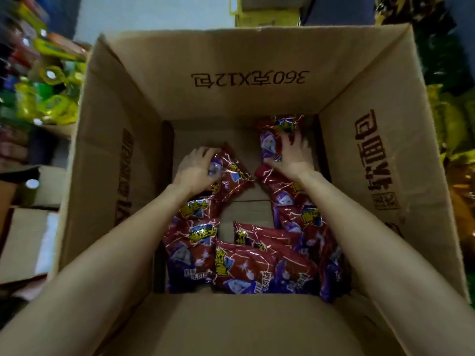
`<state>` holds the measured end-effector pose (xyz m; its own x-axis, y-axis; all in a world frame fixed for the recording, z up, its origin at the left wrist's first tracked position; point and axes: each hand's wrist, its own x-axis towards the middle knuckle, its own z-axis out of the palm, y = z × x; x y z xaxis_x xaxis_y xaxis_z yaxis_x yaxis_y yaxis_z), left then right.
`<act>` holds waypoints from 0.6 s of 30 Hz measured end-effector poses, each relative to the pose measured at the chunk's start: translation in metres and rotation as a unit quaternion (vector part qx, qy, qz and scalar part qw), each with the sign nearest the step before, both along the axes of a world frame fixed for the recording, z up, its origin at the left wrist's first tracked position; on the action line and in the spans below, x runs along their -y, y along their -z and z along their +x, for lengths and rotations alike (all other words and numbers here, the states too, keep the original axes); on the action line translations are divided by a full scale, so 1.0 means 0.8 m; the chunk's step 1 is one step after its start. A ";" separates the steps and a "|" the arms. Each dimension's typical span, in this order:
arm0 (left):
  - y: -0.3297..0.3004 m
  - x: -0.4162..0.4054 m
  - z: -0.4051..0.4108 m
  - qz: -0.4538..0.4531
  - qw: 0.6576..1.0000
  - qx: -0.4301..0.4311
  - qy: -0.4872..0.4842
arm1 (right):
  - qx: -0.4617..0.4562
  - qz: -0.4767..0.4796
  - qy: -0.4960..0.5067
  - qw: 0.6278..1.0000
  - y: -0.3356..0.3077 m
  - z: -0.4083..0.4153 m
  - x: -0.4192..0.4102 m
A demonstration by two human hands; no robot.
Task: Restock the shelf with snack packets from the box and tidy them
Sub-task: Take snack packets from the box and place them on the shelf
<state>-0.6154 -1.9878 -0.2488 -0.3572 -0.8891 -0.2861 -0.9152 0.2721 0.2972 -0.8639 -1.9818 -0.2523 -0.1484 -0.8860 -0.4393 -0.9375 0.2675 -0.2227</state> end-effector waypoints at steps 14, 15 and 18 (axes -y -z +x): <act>0.016 -0.003 -0.001 0.099 0.993 -0.054 -0.025 | 0.174 -0.027 0.024 0.984 0.023 0.015 -0.013; 0.014 -0.005 0.000 0.105 0.993 -0.051 -0.021 | 0.203 -0.020 0.022 0.979 0.021 0.011 -0.014; 0.005 -0.008 0.000 0.128 0.991 -0.043 -0.011 | 0.283 0.005 0.029 0.959 0.010 -0.006 -0.013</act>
